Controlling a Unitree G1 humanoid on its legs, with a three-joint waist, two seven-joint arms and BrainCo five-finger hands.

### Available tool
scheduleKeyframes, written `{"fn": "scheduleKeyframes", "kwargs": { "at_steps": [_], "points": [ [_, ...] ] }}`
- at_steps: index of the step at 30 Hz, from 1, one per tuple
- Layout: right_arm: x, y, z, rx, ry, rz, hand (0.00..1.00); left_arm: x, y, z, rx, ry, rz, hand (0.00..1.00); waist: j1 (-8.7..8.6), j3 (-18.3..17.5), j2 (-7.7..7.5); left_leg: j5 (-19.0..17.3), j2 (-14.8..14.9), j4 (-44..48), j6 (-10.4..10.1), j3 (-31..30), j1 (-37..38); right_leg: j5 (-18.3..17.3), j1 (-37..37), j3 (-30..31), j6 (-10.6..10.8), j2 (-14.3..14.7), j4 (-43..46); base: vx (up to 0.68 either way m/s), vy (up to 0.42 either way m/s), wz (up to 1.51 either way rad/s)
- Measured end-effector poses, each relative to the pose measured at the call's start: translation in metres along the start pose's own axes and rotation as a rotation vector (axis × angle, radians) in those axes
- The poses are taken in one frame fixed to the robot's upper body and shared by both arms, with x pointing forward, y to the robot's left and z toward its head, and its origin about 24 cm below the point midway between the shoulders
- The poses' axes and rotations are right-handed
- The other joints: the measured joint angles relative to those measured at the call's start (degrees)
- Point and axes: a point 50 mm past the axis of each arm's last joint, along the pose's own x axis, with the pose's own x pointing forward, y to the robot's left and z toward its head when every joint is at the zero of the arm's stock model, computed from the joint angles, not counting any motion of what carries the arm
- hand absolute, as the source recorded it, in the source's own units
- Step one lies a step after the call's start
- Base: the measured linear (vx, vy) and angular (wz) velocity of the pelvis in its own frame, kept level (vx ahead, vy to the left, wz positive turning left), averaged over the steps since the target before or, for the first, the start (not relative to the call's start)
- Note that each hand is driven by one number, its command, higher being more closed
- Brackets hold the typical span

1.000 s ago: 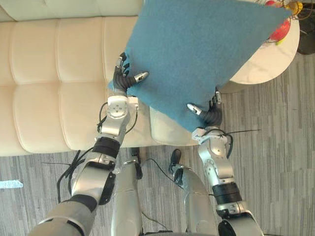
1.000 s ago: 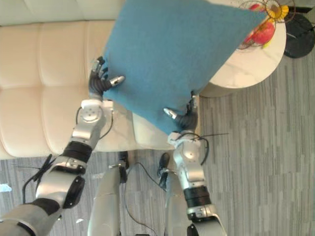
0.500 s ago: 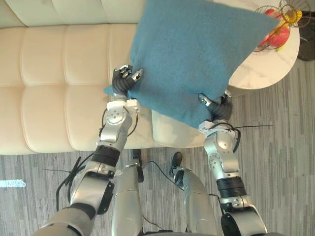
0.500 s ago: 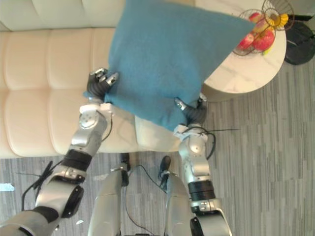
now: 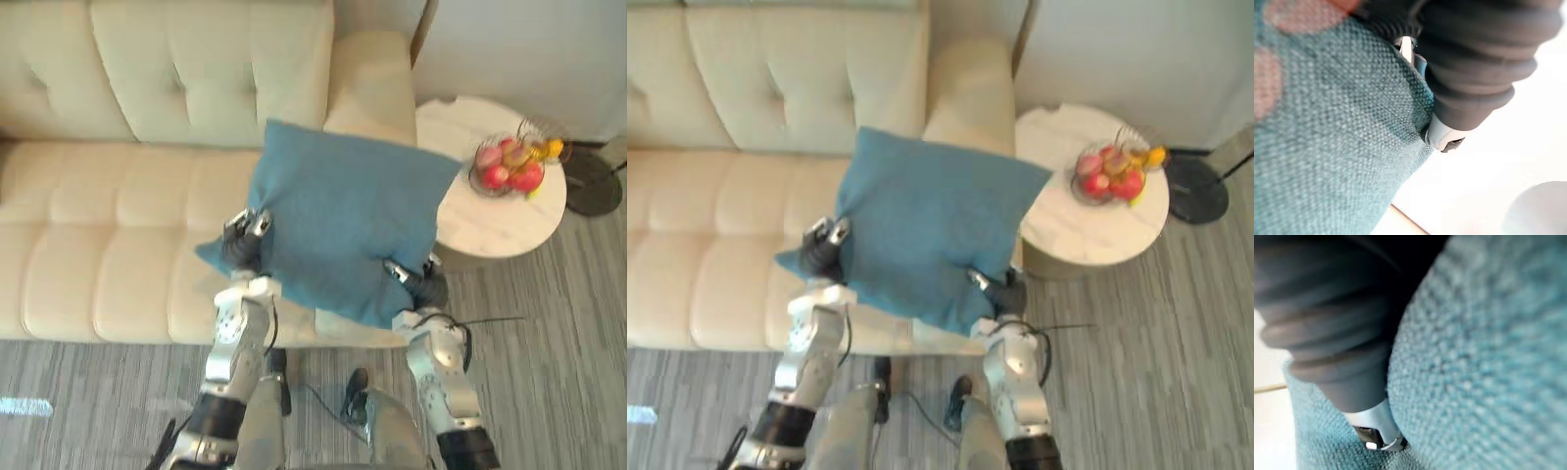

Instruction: Pick up cushions and gather them together orderly.

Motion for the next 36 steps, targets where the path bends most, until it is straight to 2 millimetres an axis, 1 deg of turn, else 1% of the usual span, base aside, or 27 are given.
{"fn": "scheduleKeyframes", "kwargs": {
  "at_steps": [1, 4, 5, 6, 9, 14, 15, 16, 17, 19, 20, 21, 22, 23, 24, 25, 26, 27, 28, 29, 30, 31, 32, 33, 34, 35, 36],
  "points": [
    [-0.007, -0.002, -0.004, 0.008, 0.018, 0.008, 1.0, -0.009, 0.006, -0.002, -0.011, 0.016, 0.022, 1.0, -0.01, -1.77, 0.03, -0.34, 0.0, -0.23, -0.24, 0.51, 1.07, -0.04, 0.96, 0.26, 0.08, -0.01, -0.6, 0.11, 0.021, -0.15],
    [-0.017, -0.006, -0.007, 0.013, 0.039, 0.007, 1.0, -0.02, 0.011, -0.005, -0.017, 0.039, 0.035, 1.0, -0.05, -4.03, -0.03, -0.26, -0.16, -1.33, -0.05, 0.82, 3.11, 0.0, 3.12, 0.23, 0.15, 0.08, -2.17, 0.12, 0.014, -0.06],
    [-0.022, -0.008, -0.009, 0.014, 0.051, 0.008, 1.0, -0.028, 0.013, -0.006, -0.017, 0.051, 0.035, 1.0, -0.1, -4.64, -0.1, -0.26, -0.28, -2.27, -0.05, 1.06, 5.17, 0.06, 5.05, 0.29, 0.24, 0.21, -3.34, 0.1, -0.002, -0.05],
    [-0.023, -0.009, -0.01, 0.014, 0.054, 0.006, 1.0, -0.03, 0.014, -0.007, -0.017, 0.055, 0.035, 1.0, -0.1, -4.81, -0.09, -0.25, -0.31, -2.54, -0.05, 1.1, 5.56, 0.07, 5.43, 0.33, 0.27, 0.25, -3.61, 0.09, -0.008, -0.04],
    [-0.034, -0.016, -0.017, 0.005, 0.092, -0.007, 1.0, -0.044, 0.022, -0.015, -0.014, 0.104, 0.056, 1.0, -0.11, -8.41, -0.02, 0.57, -0.85, -5.12, 0.02, 1.13, 7.35, 0.59, 6.7, 0.76, 0.75, 0.46, -5.98, 0.1, -0.013, -0.05],
    [-0.038, -0.019, -0.02, -0.004, 0.108, -0.011, 1.0, -0.053, 0.026, -0.021, -0.02, 0.146, 0.077, 1.0, -0.24, -8.79, 0.03, 1.19, -1.28, -7.73, 0.1, 1.18, 11.13, 1.67, 10.26, 1.12, 0.84, 0.81, -8.23, 0.08, -0.004, -0.01],
    [-0.038, -0.02, -0.02, -0.007, 0.105, -0.012, 1.0, -0.053, 0.026, -0.022, -0.015, 0.152, 0.069, 1.0, -0.19, -8.7, 0.06, 1.18, -1.24, -7.5, 0.1, 0.91, 11.07, 1.68, 9.92, 1.44, 0.84, 0.84, -7.0, 0.02, 0.007, 0.19],
    [-0.039, -0.021, -0.02, -0.011, 0.106, -0.019, 1.0, -0.053, 0.025, -0.022, -0.012, 0.157, 0.063, 1.0, -0.31, -8.62, 0.1, 1.17, -1.09, -6.5, 0.12, 0.01, 10.47, 1.67, 8.98, 3.41, 0.81, 1.25, -4.17, -0.01, 0.013, 0.32],
    [-0.04, -0.023, -0.02, -0.014, 0.106, -0.023, 1.0, -0.053, 0.024, -0.023, -0.012, 0.16, 0.058, 1.0, -0.35, -8.58, 0.08, 1.15, -0.89, -5.46, 0.16, -0.5, 10.01, 1.67, 7.81, 6.23, 0.79, 1.68, -1.41, -0.02, 0.023, 0.54],
    [-0.04, -0.024, -0.018, -0.018, 0.093, -0.036, 1.0, -0.053, 0.021, -0.024, -0.014, 0.162, 0.045, 1.0, -0.38, -8.54, 0.07, 0.96, -0.59, -3.77, 0.46, -3.46, 7.97, 1.21, 5.13, 13.94, 1.16, 3.04, 4.84, -0.04, -0.007, 0.75],
    [-0.039, -0.023, -0.018, -0.021, 0.086, -0.038, 1.0, -0.053, 0.021, -0.023, -0.014, 0.157, 0.043, 1.0, -0.34, -8.48, -0.2, 0.98, -0.8, -3.47, 0.53, -4.6, 7.11, 0.0, 4.21, 15.33, 0.95, 2.9, 7.33, -0.08, -0.085, 0.86],
    [-0.037, -0.021, -0.016, -0.03, 0.077, -0.037, 1.0, -0.053, 0.021, -0.023, -0.015, 0.152, 0.043, 1.0, -0.3, -8.26, -0.49, 0.99, -1.33, -2.39, 0.65, -6.2, 6.15, -1.91, 3.66, 16.25, 0.39, 2.41, 11.86, -0.1, -0.139, 0.88],
    [-0.035, -0.02, -0.015, -0.037, 0.067, -0.034, 1.0, -0.053, 0.021, -0.022, -0.017, 0.148, 0.044, 1.0, 0.26, -8.32, -0.55, 0.99, -1.66, -1.08, 0.63, -7.88, 5.21, -3.2, 4.4, 17.44, 1.13, 2.04, 15.65, -0.11, -0.167, 0.76],
    [-0.033, -0.018, -0.014, -0.038, 0.061, -0.029, 1.0, -0.053, 0.021, -0.021, -0.021, 0.141, 0.045, 1.0, 1.04, -8.33, -0.57, 1.08, -1.69, -0.35, 0.48, -8.57, 4.63, -3.74, 5.34, 18.12, 1.15, 1.86, 16.34, -0.12, -0.194, 0.67],
    [-0.031, -0.014, -0.01, -0.038, 0.043, -0.02, 1.0, -0.052, 0.021, -0.019, -0.03, 0.126, 0.044, 1.0, 1.7, -8.35, -0.55, 1.45, -1.69, 0.94, -0.11, -10.11, 3.04, -4.55, 7.43, 18.26, 1.63, 1.81, 13.88, -0.16, -0.239, 0.59],
    [-0.03, -0.008, -0.003, -0.029, 0.011, -0.004, 1.0, -0.052, 0.019, -0.015, -0.047, 0.106, 0.038, 1.0, 2.83, -8.34, -0.43, 2.62, -1.25, 1.53, -1.61, -11.79, 0.88, -7.22, 9.56, 17.03, 2.21, 3.04, 7.98, -0.17, -0.26, 0.53],
    [-0.028, -0.006, 0.001, -0.025, -0.007, 0.002, 1.0, -0.052, 0.017, -0.013, -0.052, 0.094, 0.032, 1.0, 3.96, -8.35, -0.27, 3.66, -0.81, 1.29, -2.27, -12.38, -0.21, -8.15, 10.13, 15.66, 2.2, 3.9, 5.27, -0.22, -0.294, 0.43],
    [-0.026, -0.004, 0.006, -0.024, -0.034, 0.01, 1.0, -0.052, 0.014, -0.009, -0.061, 0.08, 0.024, 1.0, 4.55, -8.55, 0.46, 5.0, 0.06, 1.16, -3.18, -13.62, -2.23, -9.0, 10.5, 13.95, 1.41, 5.46, 1.81, -0.25, -0.275, 0.51],
    [-0.023, -0.005, 0.012, -0.038, -0.057, 0.021, 1.0, -0.053, 0.011, -0.009, -0.075, 0.074, 0.019, 1.0, 4.33, -7.8, 2.58, 7.1, 1.35, 0.55, -4.12, -16.11, -3.49, -8.77, 11.55, 11.51, -0.18, 7.91, -0.49, -0.33, -0.285, 0.8],
    [-0.023, -0.007, 0.012, -0.053, -0.059, 0.02, 1.0, -0.053, 0.01, -0.01, -0.079, 0.078, 0.016, 1.0, 4.02, -7.61, 3.48, 9.66, 2.09, -1.4, -3.56, -16.25, -3.52, -8.32, 11.82, 9.52, -1.01, 8.85, -0.85, -0.35, -0.233, 0.96],
    [-0.023, -0.009, 0.013, -0.065, -0.059, 0.014, 1.0, -0.054, 0.009, -0.011, -0.083, 0.085, 0.015, 1.0, 3.76, -7.68, 3.88, 10.28, 3.06, -5.3, -1.01, -14.22, -2.44, -8.06, 11.49, 7.09, -2.33, 9.21, -0.8, -0.36, -0.2, 1.12],
    [-0.023, -0.01, 0.014, -0.068, -0.062, 0.007, 1.0, -0.055, 0.009, -0.012, -0.093, 0.093, 0.016, 1.0, 3.52, -7.46, 3.64, 5.53, 4.44, -6.99, -0.07, -9.41, -2.63, -7.35, 11.26, 4.3, -3.93, 8.92, -1.59, -0.3, -0.16, 1.01],
    [-0.022, -0.01, 0.015, -0.067, -0.071, 0.003, 1.0, -0.055, 0.007, -0.013, -0.104, 0.097, 0.013, 1.0, 3.02, -6.9, 3.02, 3.77, 5.39, -5.38, 0.52, -5.6, -3.18, -6.81, 11.09, 3.1, -4.75, 8.38, -1.92, -0.25, -0.131, 0.92],
    [-0.022, -0.01, 0.016, -0.066, -0.073, -0.001, 1.0, -0.055, 0.007, -0.014, -0.108, 0.105, 0.011, 1.0, 3.07, -6.78, 2.98, 3.6, 6.14, -0.24, 0.81, -2.28, -4.27, -6.28, 11.08, 1.65, -5.14, 7.7, -2.17, -0.16, -0.089, 0.69],
    [-0.022, -0.01, 0.016, -0.066, -0.073, -0.005, 1.0, -0.056, 0.007, -0.014, -0.106, 0.109, 0.009, 1.0, 2.76, -6.84, 3.11, 3.3, 6.37, 4.67, 1.27, -0.45, -4.83, -5.87, 11.12, -0.04, -5.31, 7.14, -2.5, -0.21, -0.085, 0.83],
    [-0.022, -0.01, 0.016, -0.066, -0.074, -0.005, 1.0, -0.056, 0.007, -0.014, -0.106, 0.109, 0.008, 1.0, 1.98, -6.81, 2.79, 1.38, 6.82, 12.03, 2.74, 2.29, -4.44, -5.41, 11.1, -1.95, -5.34, 6.17, -2.73, -0.17, -0.045, 0.93],
    [-0.021, -0.011, 0.017, -0.066, -0.077, -0.006, 1.0, -0.055, 0.007, -0.014, -0.107, 0.109, 0.006, 1.0, 1.1, -7.1, 3.16, -0.76, 7.08, 16.27, 2.91, 4.0, -3.99, -5.1, 10.97, -3.6, -5.3, 5.56, -2.91, -0.18, -0.009, 0.98]
  ]
}}
